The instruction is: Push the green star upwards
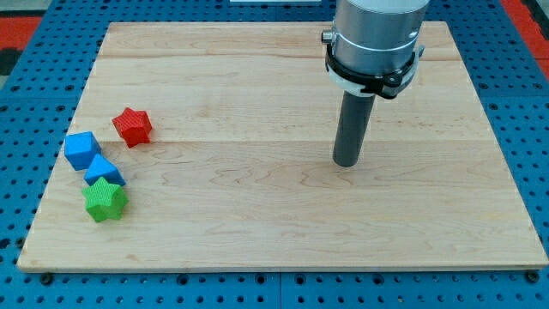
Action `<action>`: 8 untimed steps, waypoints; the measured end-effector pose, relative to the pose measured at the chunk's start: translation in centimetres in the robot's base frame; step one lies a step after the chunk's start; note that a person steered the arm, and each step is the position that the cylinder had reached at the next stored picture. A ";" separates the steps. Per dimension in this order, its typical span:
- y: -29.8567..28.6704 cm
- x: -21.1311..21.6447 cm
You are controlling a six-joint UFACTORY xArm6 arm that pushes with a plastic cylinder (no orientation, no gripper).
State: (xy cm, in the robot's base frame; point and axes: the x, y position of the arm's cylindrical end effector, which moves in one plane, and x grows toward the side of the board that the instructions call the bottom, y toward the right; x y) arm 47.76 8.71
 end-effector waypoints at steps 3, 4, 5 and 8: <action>-2.5 10.7; -6.0 12.9; -9.9 14.1; -22.6 13.9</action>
State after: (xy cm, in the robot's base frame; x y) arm 61.67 -13.92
